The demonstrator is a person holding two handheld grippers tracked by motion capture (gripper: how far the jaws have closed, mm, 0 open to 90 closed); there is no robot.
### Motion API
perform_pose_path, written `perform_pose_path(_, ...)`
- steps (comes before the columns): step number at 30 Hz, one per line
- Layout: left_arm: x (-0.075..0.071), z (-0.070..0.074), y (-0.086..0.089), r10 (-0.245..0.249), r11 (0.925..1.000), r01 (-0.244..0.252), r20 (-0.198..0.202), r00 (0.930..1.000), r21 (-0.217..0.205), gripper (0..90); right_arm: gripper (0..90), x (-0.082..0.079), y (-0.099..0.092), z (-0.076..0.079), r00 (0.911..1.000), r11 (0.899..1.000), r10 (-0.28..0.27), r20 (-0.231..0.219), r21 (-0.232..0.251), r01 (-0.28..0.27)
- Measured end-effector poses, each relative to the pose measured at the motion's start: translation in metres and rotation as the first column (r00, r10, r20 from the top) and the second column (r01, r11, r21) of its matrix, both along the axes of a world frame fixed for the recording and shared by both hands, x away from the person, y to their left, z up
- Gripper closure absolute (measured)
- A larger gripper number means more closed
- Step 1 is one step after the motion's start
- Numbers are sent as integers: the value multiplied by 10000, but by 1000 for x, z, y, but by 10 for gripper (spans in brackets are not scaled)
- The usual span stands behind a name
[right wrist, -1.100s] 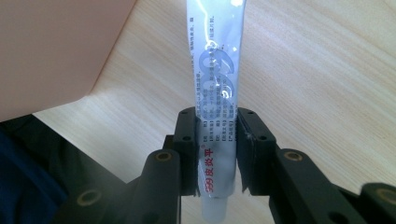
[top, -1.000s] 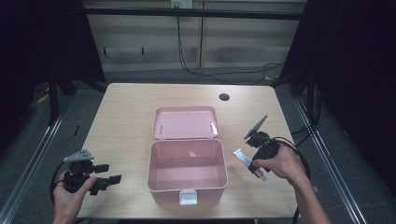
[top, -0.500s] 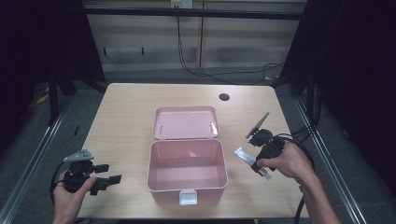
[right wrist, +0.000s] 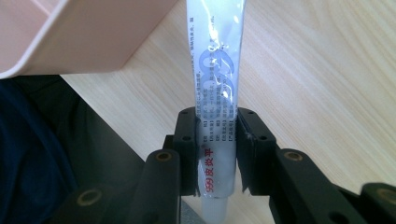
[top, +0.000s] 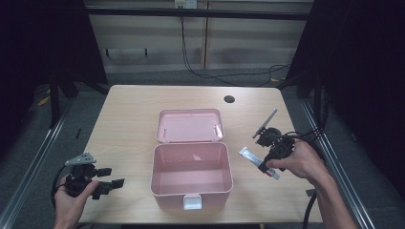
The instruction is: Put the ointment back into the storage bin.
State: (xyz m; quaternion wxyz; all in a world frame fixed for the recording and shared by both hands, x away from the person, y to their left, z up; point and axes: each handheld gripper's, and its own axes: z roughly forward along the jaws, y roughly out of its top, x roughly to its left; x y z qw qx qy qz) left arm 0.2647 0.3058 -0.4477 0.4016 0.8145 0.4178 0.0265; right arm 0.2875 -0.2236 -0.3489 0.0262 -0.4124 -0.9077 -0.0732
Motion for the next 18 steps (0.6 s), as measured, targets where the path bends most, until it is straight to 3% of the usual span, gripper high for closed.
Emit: perform_pose_path(18,0,0,0,39,10000,-39,42,10000,-2,229,714,0,21,26,9942,9943,1067,121,-76,-1067)
